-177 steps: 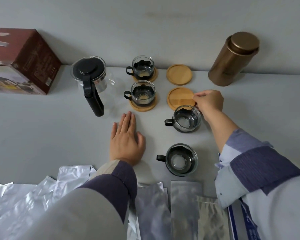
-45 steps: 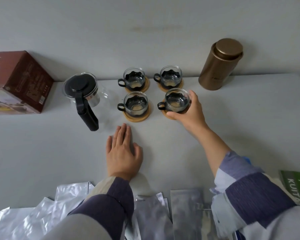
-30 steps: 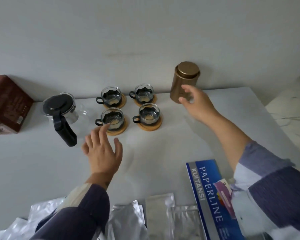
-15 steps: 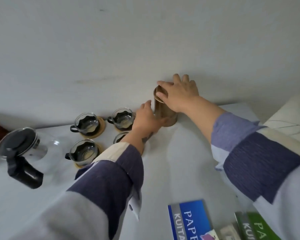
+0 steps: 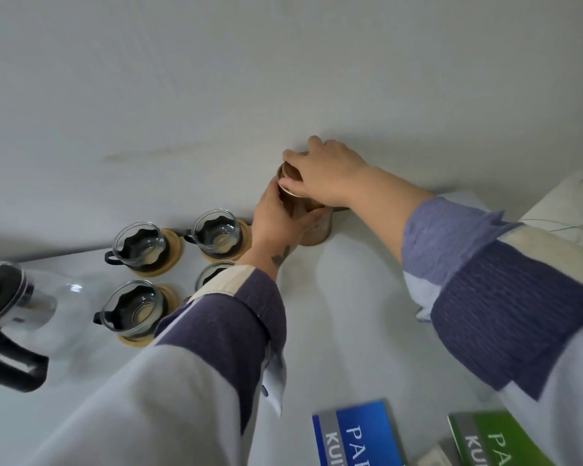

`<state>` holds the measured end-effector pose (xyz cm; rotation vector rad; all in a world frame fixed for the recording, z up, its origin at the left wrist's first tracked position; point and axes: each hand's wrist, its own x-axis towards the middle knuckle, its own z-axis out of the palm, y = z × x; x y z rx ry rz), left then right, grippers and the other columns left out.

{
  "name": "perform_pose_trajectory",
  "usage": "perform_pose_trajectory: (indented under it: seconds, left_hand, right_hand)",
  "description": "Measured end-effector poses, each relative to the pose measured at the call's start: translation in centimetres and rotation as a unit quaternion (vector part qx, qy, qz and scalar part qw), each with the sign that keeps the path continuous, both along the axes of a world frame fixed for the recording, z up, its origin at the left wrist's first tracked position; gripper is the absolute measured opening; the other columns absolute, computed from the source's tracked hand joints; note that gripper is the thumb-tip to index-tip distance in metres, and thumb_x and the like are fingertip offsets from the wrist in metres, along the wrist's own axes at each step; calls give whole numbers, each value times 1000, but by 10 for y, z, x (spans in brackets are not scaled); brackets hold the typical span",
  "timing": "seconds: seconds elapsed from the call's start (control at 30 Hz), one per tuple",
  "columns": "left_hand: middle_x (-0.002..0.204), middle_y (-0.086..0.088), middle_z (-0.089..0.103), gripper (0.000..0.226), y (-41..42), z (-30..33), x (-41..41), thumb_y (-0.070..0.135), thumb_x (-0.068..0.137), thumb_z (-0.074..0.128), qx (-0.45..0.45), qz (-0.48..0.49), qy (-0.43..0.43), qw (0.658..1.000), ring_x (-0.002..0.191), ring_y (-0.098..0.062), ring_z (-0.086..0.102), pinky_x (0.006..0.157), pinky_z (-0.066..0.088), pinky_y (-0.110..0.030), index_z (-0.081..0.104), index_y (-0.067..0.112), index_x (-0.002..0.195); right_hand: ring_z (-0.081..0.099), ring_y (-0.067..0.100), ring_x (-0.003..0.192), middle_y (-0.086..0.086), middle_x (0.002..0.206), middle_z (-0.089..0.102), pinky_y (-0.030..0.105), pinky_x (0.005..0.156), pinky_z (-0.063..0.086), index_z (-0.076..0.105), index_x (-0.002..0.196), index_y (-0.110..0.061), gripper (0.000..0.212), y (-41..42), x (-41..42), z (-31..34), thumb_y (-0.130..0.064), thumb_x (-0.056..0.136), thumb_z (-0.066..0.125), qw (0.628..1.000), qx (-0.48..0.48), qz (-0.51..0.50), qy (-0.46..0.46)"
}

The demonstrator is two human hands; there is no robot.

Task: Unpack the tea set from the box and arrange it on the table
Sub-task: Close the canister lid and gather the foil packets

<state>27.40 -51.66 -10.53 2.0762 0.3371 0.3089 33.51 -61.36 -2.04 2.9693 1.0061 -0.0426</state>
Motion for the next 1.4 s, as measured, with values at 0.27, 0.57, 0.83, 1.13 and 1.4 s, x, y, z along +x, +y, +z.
perform_pose_trajectory:
  seconds: [0.27,0.57,0.83,1.13,1.4]
  left_hand:
    - [125,9,59,84,2,-1,0,40,62,86,2,-9,15,1000,115,-12,54,100,46,-35,45,25,133]
    - [127,2,58,88,5,4,0,40,61,87,12,-21,30,999,116,-17,54,99,46,-37,43,21,135]
    - [135,1,52,94,6,-2,3,43,62,85,23,-21,43,999,122,-19,49,102,45,-41,37,22,140]
    - [139,1,48,104,1,4,-1,41,60,87,-14,-16,61,998,127,-20,47,106,42,-42,30,18,143]
    - [159,-6,19,97,25,48,-62,51,87,61,103,-75,125,984,145,-23,23,116,24,-36,3,11,153]
  right_hand:
    - [42,32,127,11,132,48,38,105,35,33,143,-43,50,-33,-17,3,-58,95,31,969,209,-80,106]
    - [43,27,112,1,125,51,41,89,45,42,130,-28,60,-76,-109,-79,-59,81,58,939,283,-186,61]
    - [49,24,105,-1,121,55,32,84,40,50,119,-21,59,-45,-132,-130,-59,75,65,980,167,-111,15]
    - [43,22,117,-2,126,52,32,93,36,47,120,-24,56,-35,-135,-124,-55,77,65,980,137,-136,47]
    - [30,25,130,-3,145,33,37,102,27,48,133,-27,63,-37,-147,-98,-60,80,59,968,119,-175,137]
